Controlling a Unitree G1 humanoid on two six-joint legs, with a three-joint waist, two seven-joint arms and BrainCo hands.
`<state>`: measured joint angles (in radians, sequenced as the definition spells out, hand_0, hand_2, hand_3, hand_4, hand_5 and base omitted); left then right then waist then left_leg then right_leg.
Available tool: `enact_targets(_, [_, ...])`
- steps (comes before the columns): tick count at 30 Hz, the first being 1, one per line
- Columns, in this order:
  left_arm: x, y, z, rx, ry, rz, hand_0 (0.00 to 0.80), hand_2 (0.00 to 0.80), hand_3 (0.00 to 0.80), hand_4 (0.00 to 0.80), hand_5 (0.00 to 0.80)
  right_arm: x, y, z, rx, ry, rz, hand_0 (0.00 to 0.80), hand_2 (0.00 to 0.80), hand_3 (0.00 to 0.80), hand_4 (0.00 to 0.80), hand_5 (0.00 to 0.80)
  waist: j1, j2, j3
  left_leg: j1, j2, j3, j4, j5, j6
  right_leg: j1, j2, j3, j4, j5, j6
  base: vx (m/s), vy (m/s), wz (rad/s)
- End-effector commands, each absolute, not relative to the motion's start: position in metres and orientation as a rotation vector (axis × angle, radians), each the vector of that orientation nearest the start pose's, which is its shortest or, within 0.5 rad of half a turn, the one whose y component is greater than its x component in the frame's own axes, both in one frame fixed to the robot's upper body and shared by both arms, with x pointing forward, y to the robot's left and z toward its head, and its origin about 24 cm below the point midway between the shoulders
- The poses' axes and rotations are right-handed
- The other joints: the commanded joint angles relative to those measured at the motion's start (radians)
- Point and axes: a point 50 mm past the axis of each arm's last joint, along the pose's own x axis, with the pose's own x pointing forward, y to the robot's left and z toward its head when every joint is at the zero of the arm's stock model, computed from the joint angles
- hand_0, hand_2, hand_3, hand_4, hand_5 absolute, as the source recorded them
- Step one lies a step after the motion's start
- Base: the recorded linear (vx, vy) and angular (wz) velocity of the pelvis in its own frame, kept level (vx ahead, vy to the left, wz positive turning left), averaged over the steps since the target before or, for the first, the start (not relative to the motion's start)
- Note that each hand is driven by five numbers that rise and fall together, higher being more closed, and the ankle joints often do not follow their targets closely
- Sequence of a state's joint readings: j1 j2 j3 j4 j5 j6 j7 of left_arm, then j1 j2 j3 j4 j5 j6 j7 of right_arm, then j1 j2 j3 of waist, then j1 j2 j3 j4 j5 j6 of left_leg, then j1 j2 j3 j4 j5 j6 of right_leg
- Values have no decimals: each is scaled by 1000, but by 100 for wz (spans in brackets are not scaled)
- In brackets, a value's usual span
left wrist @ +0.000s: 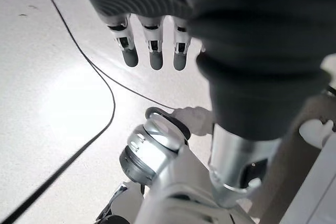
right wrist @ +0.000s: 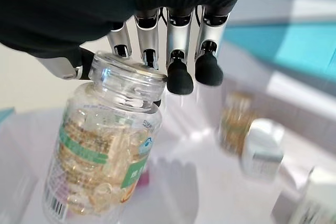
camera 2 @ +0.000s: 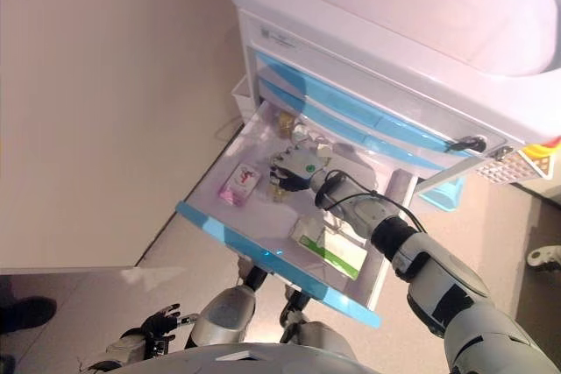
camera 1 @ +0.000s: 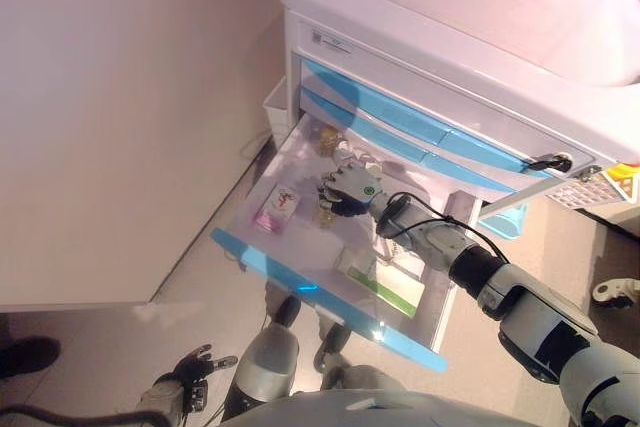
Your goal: Open the drawer and pick up the medicine
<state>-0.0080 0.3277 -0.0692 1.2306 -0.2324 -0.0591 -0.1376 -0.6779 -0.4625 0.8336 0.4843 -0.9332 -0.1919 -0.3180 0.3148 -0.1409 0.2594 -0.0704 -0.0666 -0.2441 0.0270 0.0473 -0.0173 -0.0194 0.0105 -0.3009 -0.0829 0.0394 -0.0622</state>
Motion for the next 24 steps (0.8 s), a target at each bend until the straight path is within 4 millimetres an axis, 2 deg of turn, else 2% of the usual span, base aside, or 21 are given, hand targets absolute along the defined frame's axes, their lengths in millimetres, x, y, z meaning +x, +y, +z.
enact_targets(1, [67, 277, -153, 94, 1241, 190, 0, 0, 0, 0, 0, 316, -64, 102, -1534, -872, 495, 784, 784, 784, 784, 784, -17, -8, -47, 15, -29, 6, -76, -28, 24, 54, -8, 8, 108, -89, 82, 33, 25, -15])
enact_targets(3, [65, 276, -154, 92, 1248, 194, 0, 0, 0, 0, 0, 312, -65, 105, -1525, -894, 505, 744, 744, 744, 744, 744, -28, -10, -58, 23, -28, 16, -76, -31, 27, 58, -8, 20, 107, -89, 82, 37, 32, -20])
enact_targets(9, [60, 272, -156, 84, 1264, 191, 0, 0, 0, 0, 0, 300, -69, 119, -1502, -976, 511, 740, 740, 740, 740, 740, -58, -4, -86, 49, -29, 44, -78, -43, 35, 64, -8, 55, 111, -90, 85, 31, 45, -19])
enact_targets(17, [52, 266, -159, 67, 1295, 193, 0, 0, 0, 0, 0, 282, -75, 164, -1480, -1124, 512, 693, 693, 693, 693, 693, -102, 14, -113, 82, -30, 86, -85, -54, 46, 72, -11, 104, 109, -87, 93, 1, 52, -17])
enact_targets(21, [49, 263, -160, 50, 1301, 204, 0, 0, 0, 0, 0, 272, -79, 179, -1466, -1164, 529, 712, 712, 712, 712, 712, -118, 22, -123, 94, -30, 105, -89, -57, 51, 75, -12, 124, 108, -85, 96, 1, 64, -15])
enact_targets(24, [47, 262, -161, 39, 1305, 211, 0, 0, 0, 0, 0, 267, -82, 188, -1458, -1170, 549, 693, 693, 693, 693, 693, -132, 25, -131, 102, -31, 119, -89, -61, 53, 74, -13, 138, 111, -84, 99, 5, 59, -14])
